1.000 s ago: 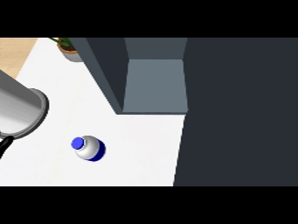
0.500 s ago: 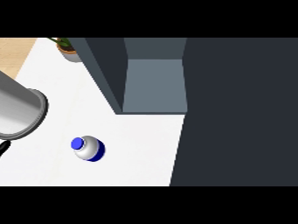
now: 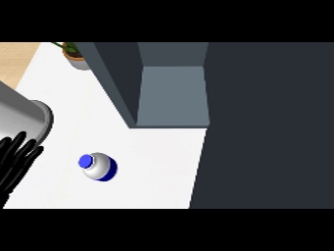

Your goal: Pick up the bottled water, place it into the cabinet and close the cabinet

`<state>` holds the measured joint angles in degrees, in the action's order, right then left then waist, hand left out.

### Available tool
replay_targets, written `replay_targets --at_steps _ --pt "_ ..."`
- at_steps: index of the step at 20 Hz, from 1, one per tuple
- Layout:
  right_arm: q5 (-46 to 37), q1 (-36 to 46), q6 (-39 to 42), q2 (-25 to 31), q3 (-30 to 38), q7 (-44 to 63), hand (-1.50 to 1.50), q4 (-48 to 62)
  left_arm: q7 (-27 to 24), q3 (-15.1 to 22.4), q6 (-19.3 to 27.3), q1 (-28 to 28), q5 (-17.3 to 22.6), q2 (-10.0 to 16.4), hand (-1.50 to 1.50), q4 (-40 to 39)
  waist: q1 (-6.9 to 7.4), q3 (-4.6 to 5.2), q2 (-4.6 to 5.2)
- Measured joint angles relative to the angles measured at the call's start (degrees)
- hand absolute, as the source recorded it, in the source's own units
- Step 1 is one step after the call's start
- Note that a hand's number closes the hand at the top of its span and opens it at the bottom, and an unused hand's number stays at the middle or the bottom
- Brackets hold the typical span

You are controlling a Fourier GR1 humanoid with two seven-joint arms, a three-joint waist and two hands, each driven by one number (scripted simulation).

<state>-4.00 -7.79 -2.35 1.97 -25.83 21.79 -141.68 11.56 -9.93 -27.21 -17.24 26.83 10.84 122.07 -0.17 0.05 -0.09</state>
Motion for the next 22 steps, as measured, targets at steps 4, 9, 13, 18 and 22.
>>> replay_targets --at_steps 4,9,13,18,22 --pt "-0.7 -0.1 -1.2 0.5 -1.3 -0.3 -1.50 0.1 -2.7 -0.2 -0.5 2.6 -4.1 -1.0 -1.50 -5.9 -0.14 -0.01 0.01" --pt "-1.1 -0.6 -2.2 1.6 -2.7 -0.5 -1.50 -0.1 -8.1 -0.3 -2.0 5.3 -9.9 -1.9 -1.50 -16.3 -0.36 0.01 0.02" --pt "-1.2 -0.5 -3.0 2.5 -2.8 -0.3 -1.50 -0.4 -11.4 -0.1 -2.3 7.8 -13.7 -2.1 -1.50 -23.4 -0.38 0.00 0.03" --pt "-1.0 -0.5 -3.6 3.7 -2.7 -0.3 -1.50 -0.6 -18.4 -0.5 -4.0 9.2 -18.3 -1.5 -1.50 -33.7 -0.36 0.01 0.04" --pt "-1.0 -0.1 -4.6 4.0 -3.5 0.1 -1.50 -0.7 -23.0 -1.1 -4.7 12.2 -20.8 -0.8 -1.50 -42.2 -0.37 0.00 0.04"
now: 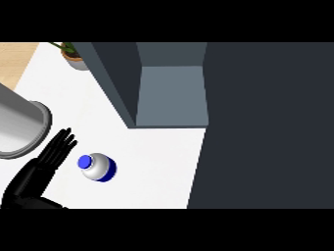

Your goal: Pick up the bottled water, place it into the cabinet and close the cabinet

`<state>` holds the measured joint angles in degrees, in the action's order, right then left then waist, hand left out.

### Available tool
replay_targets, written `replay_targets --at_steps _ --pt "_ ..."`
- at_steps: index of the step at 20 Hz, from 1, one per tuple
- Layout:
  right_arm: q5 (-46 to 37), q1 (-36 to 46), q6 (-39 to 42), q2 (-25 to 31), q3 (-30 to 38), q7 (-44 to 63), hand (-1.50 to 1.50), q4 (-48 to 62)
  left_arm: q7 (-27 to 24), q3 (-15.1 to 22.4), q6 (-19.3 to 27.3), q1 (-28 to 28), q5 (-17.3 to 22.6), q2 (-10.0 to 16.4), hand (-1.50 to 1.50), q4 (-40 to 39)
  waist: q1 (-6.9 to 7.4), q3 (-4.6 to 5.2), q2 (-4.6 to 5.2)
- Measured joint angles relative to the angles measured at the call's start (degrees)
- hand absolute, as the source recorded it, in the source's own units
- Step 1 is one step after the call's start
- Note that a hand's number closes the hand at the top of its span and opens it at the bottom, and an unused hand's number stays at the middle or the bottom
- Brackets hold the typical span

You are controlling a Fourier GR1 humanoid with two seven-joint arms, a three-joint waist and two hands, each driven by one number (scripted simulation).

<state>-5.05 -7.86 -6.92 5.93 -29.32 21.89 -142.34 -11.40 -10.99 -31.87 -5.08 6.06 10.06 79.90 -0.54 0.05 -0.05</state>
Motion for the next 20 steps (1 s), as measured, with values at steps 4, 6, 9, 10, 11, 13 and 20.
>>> replay_targets --at_steps 4,6,9,10,11,13,20 --pt "0.0 0.3 -0.7 0.9 -0.6 0.8 -1.50 -0.4 -6.5 0.3 0.2 2.4 -3.5 0.0 -1.50 -8.6 -0.16 0.02 0.00" --pt "0.2 0.3 -0.7 1.4 0.1 0.1 -1.50 -0.3 -9.0 0.2 0.5 4.3 -4.6 0.0 -1.50 -12.6 -0.16 0.01 0.02" --pt "0.1 0.0 -1.7 1.5 -1.3 0.2 -1.50 -0.5 -12.8 0.3 1.0 6.4 -6.1 -0.3 -1.50 -18.0 -0.21 0.02 -0.01" --pt "0.1 0.1 -1.8 1.6 -1.3 -0.2 -1.50 -0.3 -14.3 0.1 1.3 7.5 -6.6 -0.2 -1.50 -20.6 -0.21 0.02 0.01" --pt "0.1 0.3 -1.9 1.8 -1.3 -0.4 -1.50 -0.2 -15.9 0.0 1.7 8.8 -7.2 -0.2 -1.50 -22.9 -0.25 0.03 0.03" --pt "0.2 -0.8 -1.9 2.6 -1.4 -1.5 -1.50 -0.1 -19.3 -0.4 2.0 10.9 -8.4 0.4 -1.50 -28.3 -0.40 0.04 0.05" --pt "-0.2 -0.7 -4.3 3.0 -3.6 -1.2 -1.50 -0.2 -28.0 -0.4 6.8 16.7 -11.5 -0.7 -1.50 -41.3 -0.55 0.06 0.07"
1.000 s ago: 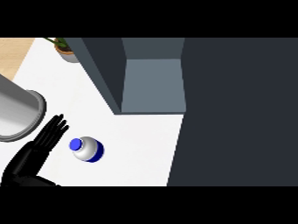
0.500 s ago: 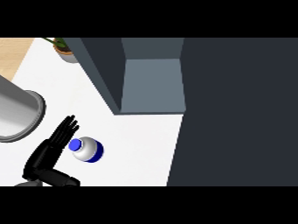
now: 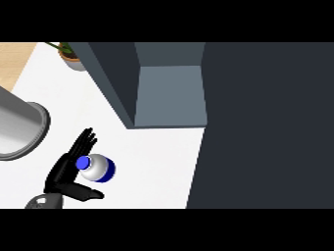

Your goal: Pick up the bottled water, place it into the cabinet and close the cabinet

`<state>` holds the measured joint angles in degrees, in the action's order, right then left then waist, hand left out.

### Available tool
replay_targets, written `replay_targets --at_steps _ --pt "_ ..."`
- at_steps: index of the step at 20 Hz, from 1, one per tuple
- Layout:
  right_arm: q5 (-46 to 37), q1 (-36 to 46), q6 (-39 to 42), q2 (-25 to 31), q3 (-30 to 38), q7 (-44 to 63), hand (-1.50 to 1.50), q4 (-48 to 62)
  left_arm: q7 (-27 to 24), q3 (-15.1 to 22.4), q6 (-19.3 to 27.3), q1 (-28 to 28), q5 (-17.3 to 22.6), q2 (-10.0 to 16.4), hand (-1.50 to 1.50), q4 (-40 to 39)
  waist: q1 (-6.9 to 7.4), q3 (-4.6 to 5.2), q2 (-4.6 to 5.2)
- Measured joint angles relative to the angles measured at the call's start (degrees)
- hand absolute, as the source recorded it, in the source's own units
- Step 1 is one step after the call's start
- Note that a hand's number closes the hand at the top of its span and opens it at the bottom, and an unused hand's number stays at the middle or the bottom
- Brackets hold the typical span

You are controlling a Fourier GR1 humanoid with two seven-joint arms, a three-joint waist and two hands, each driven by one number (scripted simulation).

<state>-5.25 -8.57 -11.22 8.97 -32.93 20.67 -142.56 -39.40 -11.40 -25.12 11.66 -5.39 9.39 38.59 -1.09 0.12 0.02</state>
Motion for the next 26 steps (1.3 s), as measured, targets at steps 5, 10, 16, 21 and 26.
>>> replay_targets --at_steps 5,10,16,21,26 --pt "-0.1 1.9 -0.6 0.6 0.8 0.4 -1.50 0.6 -4.2 -0.9 1.9 4.3 -0.1 -0.1 -1.50 -7.9 0.04 0.02 0.08" --pt "0.2 2.9 -0.6 2.0 2.2 2.0 -1.50 0.1 -5.7 -1.3 3.1 7.6 0.5 -1.4 1.50 -11.2 0.13 -0.01 0.04" --pt "0.4 3.9 -1.6 2.0 1.6 2.3 -1.50 0.3 -7.9 0.4 1.8 9.2 0.2 -1.6 1.50 -12.5 0.23 -0.14 -0.10" --pt "0.8 2.0 -1.4 3.3 2.2 -0.1 -1.50 0.5 -12.6 4.4 7.8 9.0 -4.4 -2.5 1.50 -9.4 0.24 -0.17 -0.16" --pt "1.0 2.2 -1.9 3.8 2.4 -0.1 -1.50 0.4 -14.5 3.3 17.3 9.5 -4.3 -6.0 1.50 -8.1 0.33 -0.11 -0.12"
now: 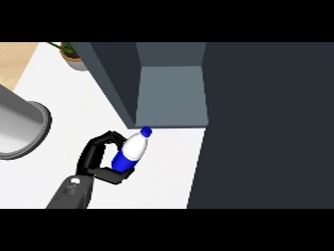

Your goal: Pick up the bottled water, place it into the cabinet and close the cabinet

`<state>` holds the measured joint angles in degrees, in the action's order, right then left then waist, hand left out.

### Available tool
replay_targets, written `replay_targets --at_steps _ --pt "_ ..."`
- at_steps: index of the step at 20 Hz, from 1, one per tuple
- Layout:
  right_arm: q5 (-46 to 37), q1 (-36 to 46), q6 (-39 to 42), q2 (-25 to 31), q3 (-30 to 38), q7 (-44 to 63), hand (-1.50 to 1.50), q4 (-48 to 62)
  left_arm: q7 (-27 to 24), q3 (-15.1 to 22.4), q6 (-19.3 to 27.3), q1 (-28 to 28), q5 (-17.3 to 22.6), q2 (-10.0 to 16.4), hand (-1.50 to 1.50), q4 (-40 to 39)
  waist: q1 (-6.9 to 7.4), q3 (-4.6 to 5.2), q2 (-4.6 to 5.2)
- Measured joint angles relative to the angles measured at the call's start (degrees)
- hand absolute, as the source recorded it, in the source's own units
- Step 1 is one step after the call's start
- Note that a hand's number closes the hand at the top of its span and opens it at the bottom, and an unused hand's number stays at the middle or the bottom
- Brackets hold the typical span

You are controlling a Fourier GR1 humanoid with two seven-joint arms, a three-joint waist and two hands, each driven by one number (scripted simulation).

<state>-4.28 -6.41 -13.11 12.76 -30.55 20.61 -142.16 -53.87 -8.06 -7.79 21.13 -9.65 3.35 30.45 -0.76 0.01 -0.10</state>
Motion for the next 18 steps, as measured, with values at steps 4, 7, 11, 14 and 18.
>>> replay_targets --at_steps 4,7,11,14,18 --pt "0.0 -0.1 -0.8 0.0 -1.3 0.3 -1.50 -0.2 -0.9 -1.6 4.4 0.3 1.1 -1.4 1.50 1.8 0.16 0.03 -0.07" --pt "-0.2 1.5 -1.4 -0.6 -1.7 1.5 -1.50 0.1 -0.6 -0.1 5.6 1.0 4.0 -2.4 1.50 2.9 0.25 0.03 -0.05" --pt "-0.3 1.0 -1.9 -0.4 -2.2 1.4 -1.50 0.2 3.5 5.5 7.0 0.7 11.1 -3.0 1.50 8.1 0.24 0.01 -0.17" --pt "0.0 -0.6 -1.0 0.9 -0.9 -0.7 -1.50 0.1 7.3 11.0 9.0 0.2 16.9 -3.2 1.50 12.8 0.16 -0.01 -0.20" --pt "0.3 -1.3 -1.3 1.3 -0.5 -1.3 -1.50 -0.1 15.0 17.0 12.3 0.0 22.8 -3.3 1.50 21.4 0.27 -0.02 -0.25"
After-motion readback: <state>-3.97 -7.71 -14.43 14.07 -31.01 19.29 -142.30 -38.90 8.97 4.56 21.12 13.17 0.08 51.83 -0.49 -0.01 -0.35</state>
